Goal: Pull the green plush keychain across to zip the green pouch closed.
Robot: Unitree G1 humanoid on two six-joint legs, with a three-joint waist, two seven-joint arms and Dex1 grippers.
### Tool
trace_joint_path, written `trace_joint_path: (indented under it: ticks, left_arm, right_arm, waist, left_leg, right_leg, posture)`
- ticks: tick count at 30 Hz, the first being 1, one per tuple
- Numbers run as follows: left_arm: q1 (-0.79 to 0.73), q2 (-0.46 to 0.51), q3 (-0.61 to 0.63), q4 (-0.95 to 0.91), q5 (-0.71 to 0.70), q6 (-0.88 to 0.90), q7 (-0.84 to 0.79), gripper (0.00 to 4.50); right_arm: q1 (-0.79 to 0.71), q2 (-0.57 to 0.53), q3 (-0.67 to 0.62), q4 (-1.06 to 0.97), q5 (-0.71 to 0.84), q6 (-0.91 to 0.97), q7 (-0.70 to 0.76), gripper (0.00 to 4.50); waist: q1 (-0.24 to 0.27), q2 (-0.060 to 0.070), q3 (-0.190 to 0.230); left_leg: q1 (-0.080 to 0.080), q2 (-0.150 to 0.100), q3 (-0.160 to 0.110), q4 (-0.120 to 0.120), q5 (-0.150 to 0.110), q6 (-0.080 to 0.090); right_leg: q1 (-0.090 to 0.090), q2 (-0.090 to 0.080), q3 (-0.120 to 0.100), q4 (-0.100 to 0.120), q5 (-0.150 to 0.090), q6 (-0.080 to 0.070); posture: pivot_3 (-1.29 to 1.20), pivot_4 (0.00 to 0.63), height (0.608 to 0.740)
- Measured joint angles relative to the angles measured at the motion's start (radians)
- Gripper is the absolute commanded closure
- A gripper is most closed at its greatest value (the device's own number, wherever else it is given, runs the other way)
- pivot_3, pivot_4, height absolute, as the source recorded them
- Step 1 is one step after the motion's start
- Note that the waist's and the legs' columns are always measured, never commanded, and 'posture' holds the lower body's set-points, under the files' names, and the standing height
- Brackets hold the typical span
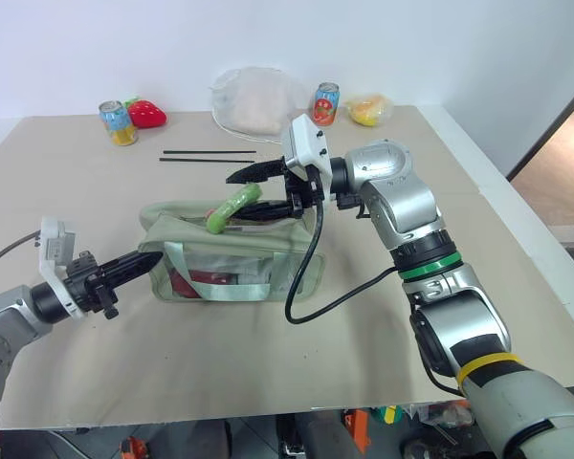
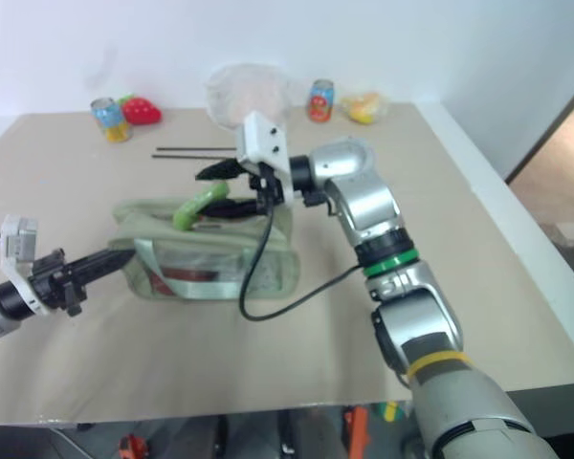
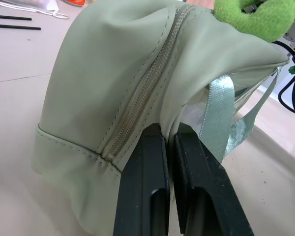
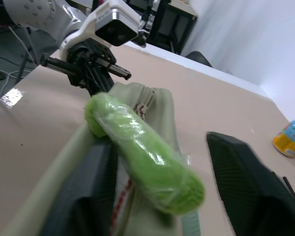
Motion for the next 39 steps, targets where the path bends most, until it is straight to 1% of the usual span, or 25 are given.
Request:
trace_joint_path:
  ticks: [1,2,4,11,13,16,19,23,27,31,33,35,38,39]
  left_arm:
    - [0.000,-0.002,0.001,0.000,0.000,0.000,0.001,4.50]
    - [0.001,-0.005,0.001,0.000,0.000,-0.001,0.002,4.50]
    - [0.001,-0.009,0.002,0.000,0.000,-0.002,0.003,4.50]
    - [-0.008,-0.015,-0.003,0.005,0.001,-0.003,0.004,4.50]
    - [-0.016,-0.015,-0.008,0.008,0.001,-0.002,0.002,4.50]
    - [-0.026,-0.016,-0.018,0.013,0.001,-0.002,-0.003,4.50]
    - [-0.026,-0.016,-0.022,0.015,0.001,-0.003,-0.005,4.50]
    - [-0.026,-0.015,-0.023,0.021,0.000,-0.001,-0.010,4.50]
    - [-0.029,-0.008,-0.022,0.033,0.000,0.001,-0.019,4.50]
    - [-0.024,-0.004,-0.023,0.034,0.000,0.003,-0.028,4.50]
    - [-0.018,0.001,-0.019,0.034,0.000,0.003,-0.029,4.50]
    - [-0.014,0.006,-0.010,0.033,-0.003,0.015,-0.022,4.50]
    - [-0.009,0.005,-0.002,0.032,-0.021,0.040,-0.004,4.50]
    - [-0.008,0.005,0.000,0.031,-0.022,0.044,-0.001,4.50]
  right_arm:
    - [0.000,0.000,0.000,0.000,0.001,0.003,0.004,3.36]
    - [0.000,0.000,-0.001,0.000,0.001,0.005,0.009,3.65]
    - [0.001,-0.002,-0.002,0.000,0.002,0.009,0.016,4.47]
    - [0.017,-0.034,-0.010,-0.003,0.003,0.024,0.018,4.47]
    - [0.034,-0.065,-0.014,-0.013,0.001,0.030,0.007,4.47]
    - [0.076,-0.149,-0.043,-0.036,0.000,0.049,-0.013,4.47]
    - [0.124,-0.251,-0.119,-0.056,0.025,0.086,-0.027,4.47]
    - [0.202,-0.394,-0.224,-0.068,0.036,0.114,-0.070,4.47]
    - [0.276,-0.451,-0.246,-0.062,0.019,0.123,-0.108,4.47]
    - [0.434,-0.443,-0.234,-0.111,0.022,0.177,-0.122,4.47]
    - [0.520,-0.399,-0.202,-0.165,0.022,0.209,-0.141,4.47]
    - [0.603,-0.326,-0.150,-0.240,0.029,0.234,-0.158,4.47]
    - [0.650,-0.253,-0.089,-0.294,0.030,0.246,-0.188,4.47]
    - [0.646,-0.250,-0.090,-0.294,0.031,0.251,-0.198,4.47]
  waist:
    - [0.000,0.000,0.000]
    - [0.000,0.000,0.000]
    - [0.000,0.000,0.000]
    - [0.000,0.000,0.000]
    - [0.001,0.000,0.000]
    - [0.005,0.000,0.000]
    - [0.005,0.000,0.000]
    - [0.003,0.000,0.000]
    - [-0.001,0.000,0.000]
    - [-0.001,0.000,0.000]
    - [-0.002,0.000,0.000]
    - [-0.005,0.000,-0.001]
    - [-0.005,0.002,0.000]
    - [-0.005,0.002,0.000]
  left_leg:
    - [0.000,0.000,0.000,0.000,0.000,0.000]
    - [0.000,0.000,0.000,0.000,0.000,0.000]
    - [0.000,0.000,0.000,0.000,0.000,0.000]
    - [0.000,0.000,0.000,0.000,0.000,0.000]
    - [0.000,-0.001,0.000,0.000,0.000,0.000]
    - [0.000,-0.005,-0.001,0.000,0.000,0.000]
    - [-0.001,-0.009,-0.001,0.001,0.000,0.000]
    - [-0.003,-0.010,0.001,0.001,-0.001,0.001]
    - [-0.003,-0.010,0.001,0.000,-0.001,0.002]
    - [-0.003,-0.009,0.001,0.000,-0.001,0.002]
    - [-0.003,-0.008,0.001,0.000,-0.001,0.002]
    - [-0.002,-0.007,0.001,0.000,-0.001,0.002]
    - [-0.002,-0.006,0.001,0.000,-0.001,0.002]
    - [-0.002,-0.006,0.001,0.000,-0.001,0.002]
  right_leg:
    - [0.000,0.000,0.000,0.000,0.000,0.000]
    - [0.000,0.000,0.000,0.000,0.000,0.000]
    - [0.000,0.000,0.000,0.000,0.000,0.000]
    - [0.000,0.000,0.000,0.000,0.000,0.000]
    - [0.000,-0.001,-0.001,0.000,0.000,0.000]
    - [0.000,-0.004,-0.001,0.000,0.000,0.000]
    - [0.000,-0.009,0.000,-0.001,0.000,0.002]
    - [0.001,-0.010,0.001,-0.005,0.001,0.005]
    - [0.003,-0.009,0.002,-0.005,0.001,0.005]
    - [0.004,-0.008,0.001,-0.005,0.001,0.006]
    - [0.004,-0.007,0.002,-0.005,0.001,0.006]
    - [0.003,-0.006,0.002,-0.005,0.001,0.006]
    - [0.003,-0.005,0.001,-0.005,0.001,0.006]
    - [0.003,-0.005,0.001,-0.005,0.001,0.007]
  posture:
    - [0.00,0.150,0.740]
    - [0.00,0.150,0.740]
    - [0.00,0.150,0.740]
    - [0.00,0.150,0.740]
    - [0.00,0.150,0.740]
    - [0.00,0.150,0.740]
    - [0.00,0.150,0.740]
    - [0.00,0.150,0.740]
    - [0.00,0.150,0.740]
    - [0.00,0.150,0.740]
    - [0.00,0.150,0.740]
    - [0.00,0.150,0.740]
    - [0.00,0.150,0.740]
    - [0.00,0.150,0.740]
